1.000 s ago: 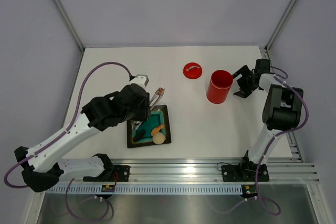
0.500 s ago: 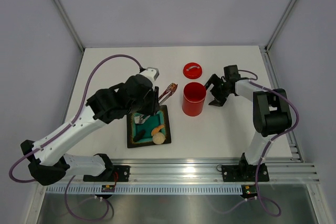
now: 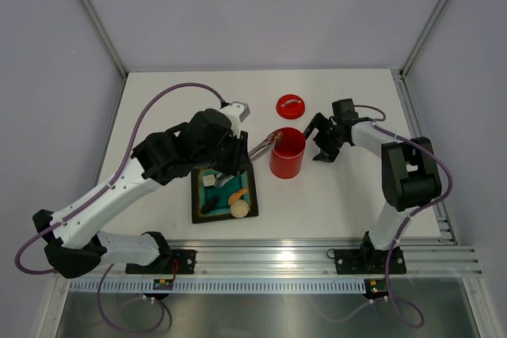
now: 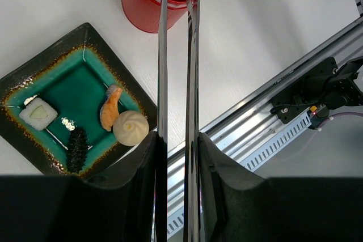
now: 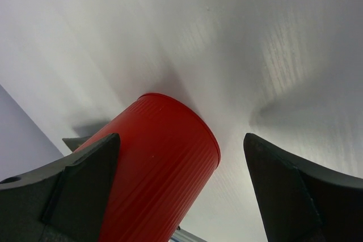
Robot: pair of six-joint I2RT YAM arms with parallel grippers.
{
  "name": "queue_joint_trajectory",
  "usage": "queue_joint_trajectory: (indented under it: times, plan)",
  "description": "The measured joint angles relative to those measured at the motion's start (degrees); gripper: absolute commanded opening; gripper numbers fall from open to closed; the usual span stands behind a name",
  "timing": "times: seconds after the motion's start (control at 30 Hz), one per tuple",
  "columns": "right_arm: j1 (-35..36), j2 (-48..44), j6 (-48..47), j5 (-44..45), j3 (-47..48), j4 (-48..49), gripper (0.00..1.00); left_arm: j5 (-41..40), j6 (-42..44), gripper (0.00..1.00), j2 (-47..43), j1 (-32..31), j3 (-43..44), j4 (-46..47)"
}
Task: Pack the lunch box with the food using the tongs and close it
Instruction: Move the packing box to the center of the board, then place the fake food in the packing box.
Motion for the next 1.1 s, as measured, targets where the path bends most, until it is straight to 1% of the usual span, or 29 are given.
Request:
queue_joint_trajectory:
  times: [0.3,0.5,0.53,0.6,0.63,0.67,0.8,0.9,1.1]
  plan:
    - [-0.7,-6.56,-3.19,5.79,2.51,-6.19,0.99,0.5,0.0,0.0,2.19,0.0,-1.36,4.92]
    - [-4.42,-12.46,-3.52,7.82,1.05,-7.61,0.99,-0.04,0.0,0.01,5.64,-0.02,-2.1,6.67]
    - [-5.2,-13.75,-3.52,8.31,0.33,-7.69,0.99,-0.15,0.0,0.06,5.92,-0.02,-2.29,6.84]
    - [-6.69,-16.0,-3.61,9.01,-1.14,-7.89,0.99,-0.2,0.02,0.1,6.32,-0.02,-2.29,6.88]
    - [-7.37,-16.87,-3.69,9.31,-1.68,-8.11,1.0,-0.2,0.04,0.16,6.38,-0.02,-2.29,6.99]
    - [-7.98,-17.59,-3.82,9.46,-2.14,-8.33,0.99,-0.2,0.13,0.18,6.4,-0.02,-2.29,6.99]
    - [-8.98,-18.43,-4.37,10.43,-2.64,-9.16,1.0,-0.17,0.2,0.21,6.4,-0.02,-2.29,7.17]
    - [-8.98,-18.43,-4.57,10.56,-3.06,-9.31,0.99,-0.15,0.2,0.26,6.4,-0.02,-2.32,7.28]
    - [-8.98,-18.43,-4.57,10.56,-4.04,-9.29,0.99,-0.13,0.2,0.27,6.43,-0.02,-3.06,7.43]
